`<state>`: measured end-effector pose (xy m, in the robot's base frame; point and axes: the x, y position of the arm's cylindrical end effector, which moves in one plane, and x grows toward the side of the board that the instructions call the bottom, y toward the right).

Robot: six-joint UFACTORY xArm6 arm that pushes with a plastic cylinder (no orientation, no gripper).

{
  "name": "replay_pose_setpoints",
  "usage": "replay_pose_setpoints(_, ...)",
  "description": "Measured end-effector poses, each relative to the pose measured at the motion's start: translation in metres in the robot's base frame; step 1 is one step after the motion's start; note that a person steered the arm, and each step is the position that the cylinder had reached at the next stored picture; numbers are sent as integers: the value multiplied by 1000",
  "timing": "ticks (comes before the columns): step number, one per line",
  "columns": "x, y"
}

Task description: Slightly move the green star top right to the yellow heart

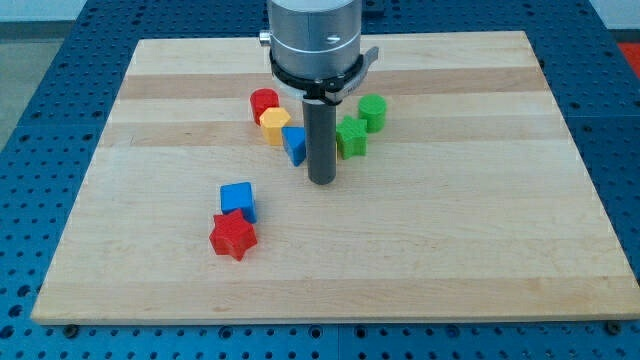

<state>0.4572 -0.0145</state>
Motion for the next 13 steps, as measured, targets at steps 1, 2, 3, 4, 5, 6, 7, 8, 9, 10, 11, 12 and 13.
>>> replay_pose_setpoints(1,0,5)
replay_pose_setpoints(2,0,21)
replay_pose_setpoints(3,0,43)
replay_pose_setpoints(4,-1,64)
replay_pose_setpoints(5,-7,78)
replay_pose_setpoints(6,-15,87)
replay_pose_setpoints(7,-20,89)
replay_pose_setpoints(8,-22,89)
replay_pose_setpoints(9,-27,89)
replay_pose_setpoints(10,-27,88)
replay_pose_setpoints(11,-27,87)
replay_pose_setpoints(12,-27,81)
replay_pose_setpoints(13,-27,71)
